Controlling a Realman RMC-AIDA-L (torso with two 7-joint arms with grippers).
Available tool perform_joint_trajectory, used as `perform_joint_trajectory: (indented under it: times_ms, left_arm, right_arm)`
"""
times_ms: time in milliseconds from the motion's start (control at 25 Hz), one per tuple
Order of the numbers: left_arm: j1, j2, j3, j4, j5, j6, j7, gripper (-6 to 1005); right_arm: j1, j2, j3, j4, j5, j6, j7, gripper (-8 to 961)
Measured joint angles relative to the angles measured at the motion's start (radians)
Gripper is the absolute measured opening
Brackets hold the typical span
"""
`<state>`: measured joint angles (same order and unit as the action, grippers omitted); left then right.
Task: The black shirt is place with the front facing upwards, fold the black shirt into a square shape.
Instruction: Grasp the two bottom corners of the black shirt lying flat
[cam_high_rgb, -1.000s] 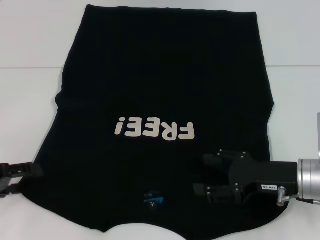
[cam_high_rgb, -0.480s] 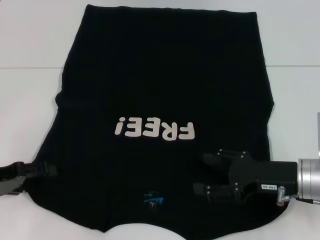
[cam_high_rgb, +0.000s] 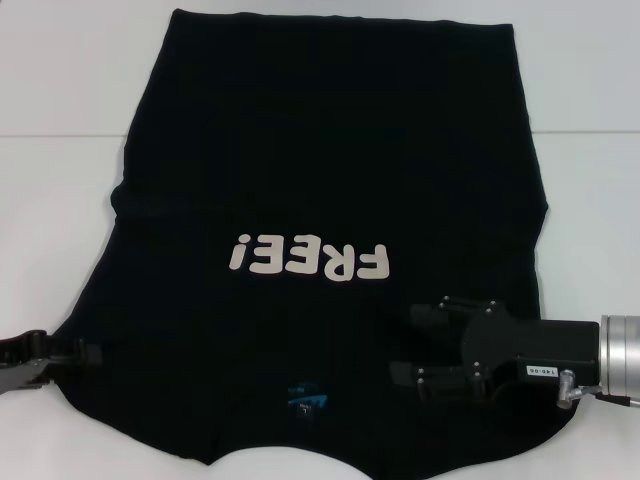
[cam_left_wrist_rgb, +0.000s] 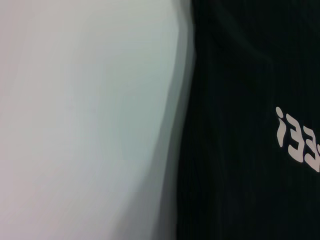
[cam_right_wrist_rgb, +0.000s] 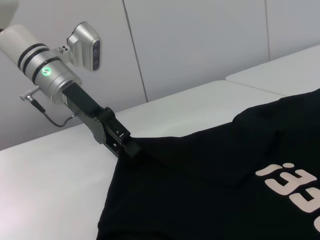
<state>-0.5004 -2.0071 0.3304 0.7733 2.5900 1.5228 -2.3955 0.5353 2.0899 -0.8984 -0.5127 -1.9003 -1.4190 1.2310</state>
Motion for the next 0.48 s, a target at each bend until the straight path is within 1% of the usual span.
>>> perform_joint_trajectory:
  times_ms: [240,480]
  left_arm:
    - [0.001,-0.001,0.0,0.0,0.0,-0.003,0.0,524]
    - [0.002,-0.001,0.0,-0.002,-0.005,-0.003,0.007,376]
  right_arm:
    - [-0.007,-0.002,0.006,-0.002,0.001,-0.006,0.006,902]
    - [-0.015,-0.006,0.009,-0.028,-0.004,-0.01,0.059,900]
